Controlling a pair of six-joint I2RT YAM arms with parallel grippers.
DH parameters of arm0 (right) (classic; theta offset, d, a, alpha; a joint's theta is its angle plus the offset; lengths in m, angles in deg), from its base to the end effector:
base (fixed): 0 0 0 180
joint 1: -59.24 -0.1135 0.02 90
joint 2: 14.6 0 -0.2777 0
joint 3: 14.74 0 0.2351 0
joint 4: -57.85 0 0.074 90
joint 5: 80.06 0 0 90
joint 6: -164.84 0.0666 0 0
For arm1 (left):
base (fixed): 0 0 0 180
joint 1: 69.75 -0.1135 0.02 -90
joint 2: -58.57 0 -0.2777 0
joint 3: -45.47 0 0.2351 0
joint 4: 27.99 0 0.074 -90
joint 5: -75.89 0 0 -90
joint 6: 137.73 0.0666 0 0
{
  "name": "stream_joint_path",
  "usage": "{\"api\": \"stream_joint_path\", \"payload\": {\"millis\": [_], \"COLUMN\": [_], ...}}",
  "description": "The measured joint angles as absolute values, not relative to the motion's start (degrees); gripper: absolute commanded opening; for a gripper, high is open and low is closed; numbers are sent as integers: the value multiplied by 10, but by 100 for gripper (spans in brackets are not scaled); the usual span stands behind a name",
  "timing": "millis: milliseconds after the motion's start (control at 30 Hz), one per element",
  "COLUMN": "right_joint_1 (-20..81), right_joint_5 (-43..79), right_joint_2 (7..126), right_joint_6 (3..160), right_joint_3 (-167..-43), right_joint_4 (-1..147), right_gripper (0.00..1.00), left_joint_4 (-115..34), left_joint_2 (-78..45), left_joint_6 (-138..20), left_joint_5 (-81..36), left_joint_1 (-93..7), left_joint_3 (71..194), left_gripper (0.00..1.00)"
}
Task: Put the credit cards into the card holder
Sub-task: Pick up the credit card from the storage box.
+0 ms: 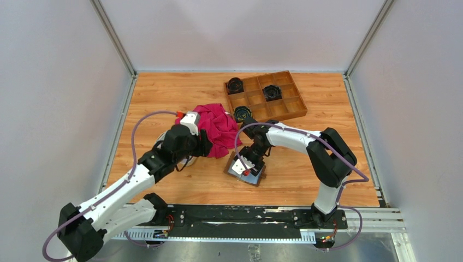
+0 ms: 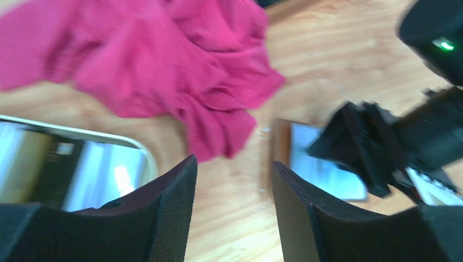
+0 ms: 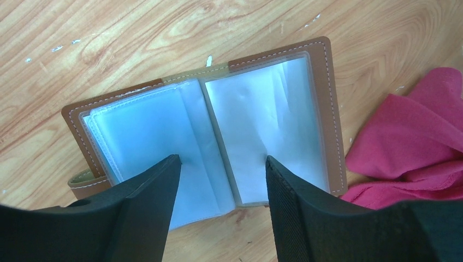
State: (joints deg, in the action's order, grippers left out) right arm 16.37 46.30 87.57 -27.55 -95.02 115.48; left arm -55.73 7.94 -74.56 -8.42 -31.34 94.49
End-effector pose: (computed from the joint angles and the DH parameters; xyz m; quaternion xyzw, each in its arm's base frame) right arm 0.2076 0.2466 0.1718 -0.9115 0.2553 0.2267 0.2295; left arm 0.1617 -0.1198 0.2528 0.0620 0.8602 -0.2358 0.4478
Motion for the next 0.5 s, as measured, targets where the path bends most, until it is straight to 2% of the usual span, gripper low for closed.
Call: {"api": "stream_joint_path", "payload": {"millis": [167,300,500], "right_joint_1": [164,164,164], "right_joint_5": [459,459,459], "right_joint_2": [876,877,880], "right_joint_6": [-279,-279,-279], "right_joint_3": [-952,-953,-955], "right_joint_4": [1159,1160,1164], "right_gripper": [61,60,59], "left_joint_4": [-667,-731,-783], "left_joint_2": [27,-19,-71], "left_joint_6": [-651,-584,-512], "left_joint_5": [-41,-18,-74], "left_joint_1": [-374,-404,-488], "left_joint_3": [1048,1106,1126], "left_gripper": [58,75,98]}}
